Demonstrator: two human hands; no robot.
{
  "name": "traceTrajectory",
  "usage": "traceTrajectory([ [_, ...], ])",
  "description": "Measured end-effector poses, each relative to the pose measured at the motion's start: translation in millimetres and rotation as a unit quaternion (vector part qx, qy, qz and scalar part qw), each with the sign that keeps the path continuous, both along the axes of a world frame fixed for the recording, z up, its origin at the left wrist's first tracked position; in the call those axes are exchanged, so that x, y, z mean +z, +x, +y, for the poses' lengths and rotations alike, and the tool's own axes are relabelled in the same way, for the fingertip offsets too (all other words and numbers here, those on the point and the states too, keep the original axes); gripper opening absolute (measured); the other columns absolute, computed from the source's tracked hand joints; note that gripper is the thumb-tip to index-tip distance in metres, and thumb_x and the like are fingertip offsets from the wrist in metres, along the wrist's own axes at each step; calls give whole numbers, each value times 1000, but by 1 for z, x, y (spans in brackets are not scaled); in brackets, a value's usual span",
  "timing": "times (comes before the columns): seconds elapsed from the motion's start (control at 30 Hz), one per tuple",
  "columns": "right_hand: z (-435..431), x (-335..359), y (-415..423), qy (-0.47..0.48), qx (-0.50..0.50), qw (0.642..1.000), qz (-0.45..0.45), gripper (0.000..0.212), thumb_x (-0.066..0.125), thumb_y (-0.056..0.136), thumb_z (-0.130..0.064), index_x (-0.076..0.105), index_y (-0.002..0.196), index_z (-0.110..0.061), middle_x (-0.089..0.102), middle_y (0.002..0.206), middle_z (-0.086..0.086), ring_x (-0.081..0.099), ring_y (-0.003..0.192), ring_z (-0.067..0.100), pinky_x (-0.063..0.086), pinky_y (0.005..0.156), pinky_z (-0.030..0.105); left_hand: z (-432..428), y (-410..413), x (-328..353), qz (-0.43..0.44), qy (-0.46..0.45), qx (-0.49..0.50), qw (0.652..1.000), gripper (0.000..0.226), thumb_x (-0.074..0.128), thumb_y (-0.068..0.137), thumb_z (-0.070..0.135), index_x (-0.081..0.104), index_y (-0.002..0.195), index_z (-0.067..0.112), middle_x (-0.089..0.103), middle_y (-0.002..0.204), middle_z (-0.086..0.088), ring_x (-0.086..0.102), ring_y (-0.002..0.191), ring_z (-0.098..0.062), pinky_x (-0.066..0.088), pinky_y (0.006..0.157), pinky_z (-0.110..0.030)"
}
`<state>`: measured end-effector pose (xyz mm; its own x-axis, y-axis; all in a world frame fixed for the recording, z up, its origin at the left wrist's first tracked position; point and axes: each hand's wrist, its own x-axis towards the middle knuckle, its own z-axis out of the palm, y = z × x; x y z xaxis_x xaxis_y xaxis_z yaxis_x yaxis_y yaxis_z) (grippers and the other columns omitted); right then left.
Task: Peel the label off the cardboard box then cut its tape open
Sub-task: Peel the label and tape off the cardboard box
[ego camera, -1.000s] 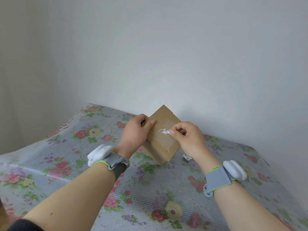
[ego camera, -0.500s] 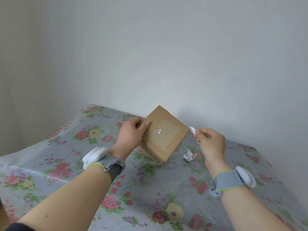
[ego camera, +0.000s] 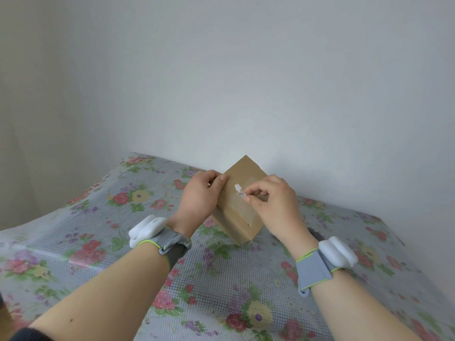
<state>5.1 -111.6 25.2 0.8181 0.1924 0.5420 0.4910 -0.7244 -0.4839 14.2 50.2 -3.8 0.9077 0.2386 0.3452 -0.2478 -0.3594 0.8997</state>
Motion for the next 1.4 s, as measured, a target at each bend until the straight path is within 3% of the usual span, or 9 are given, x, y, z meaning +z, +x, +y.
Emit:
traceTrajectory([
  [0.4,3,-5,2,26,-28,999,-11,5,74,77,-17,70,74,-19,57,77,-8,54,76,13,46,73,24,-5,0,5,0,10,0,1000,25,49,96,32,68,93,16,59,103,-5,54,90,-19,45,79,-33],
  [0.5,-8,5,6,124,-66,990,-11,6,70,80,-16,70,74,-18,65,78,-3,58,68,9,41,65,10,-1,0,3,7,20,11,1000,25,49,96,32,67,92,15,60,102,-5,53,88,-18,41,74,-30],
  [0.57,-31,9,13,183,-153,971,-20,7,67,82,-16,73,80,-15,72,82,6,65,76,20,43,69,21,5,1,0,13,17,18,1000,27,48,96,32,68,96,15,61,103,-4,53,88,-17,40,74,-29],
  [0.67,-70,-12,23,95,-258,957,93,12,65,82,-14,76,83,-8,72,79,15,67,81,30,46,69,30,11,2,-5,15,2,15,1000,25,49,96,33,68,94,18,63,101,-4,54,87,-17,40,73,-29],
  [0.8,-85,-55,21,-20,-242,933,266,16,66,84,-14,76,79,-3,74,85,15,66,79,30,49,64,30,6,2,-2,14,-2,4,1000,27,50,95,36,70,97,18,63,103,-4,57,91,-18,47,79,-34],
  [0.93,-78,-59,23,-111,-274,934,201,15,60,85,-12,74,81,-11,73,88,10,65,81,31,47,62,27,3,1,4,8,18,12,1000,27,52,94,36,70,97,17,60,103,-2,56,93,-18,48,84,-36],
  [1.07,-74,-59,24,-147,-286,933,161,17,56,86,-8,52,102,-13,64,88,10,53,73,29,38,56,28,2,0,3,6,21,15,1000,28,52,94,36,70,98,16,61,104,-2,56,94,-18,47,84,-35],
  [1.3,-55,-30,12,-9,-247,969,-17,16,52,92,-18,67,87,-17,58,88,4,54,80,29,39,61,31,-3,-1,1,10,18,28,999,29,50,95,36,70,97,16,65,98,-1,58,87,-17,49,75,-34],
  [1.4,-31,-12,0,61,-132,982,-123,12,64,83,-15,72,90,-22,58,87,-1,58,86,22,46,73,32,-7,-3,0,14,18,33,999,30,50,96,33,69,94,11,68,93,-5,61,85,-23,51,76,-40],
])
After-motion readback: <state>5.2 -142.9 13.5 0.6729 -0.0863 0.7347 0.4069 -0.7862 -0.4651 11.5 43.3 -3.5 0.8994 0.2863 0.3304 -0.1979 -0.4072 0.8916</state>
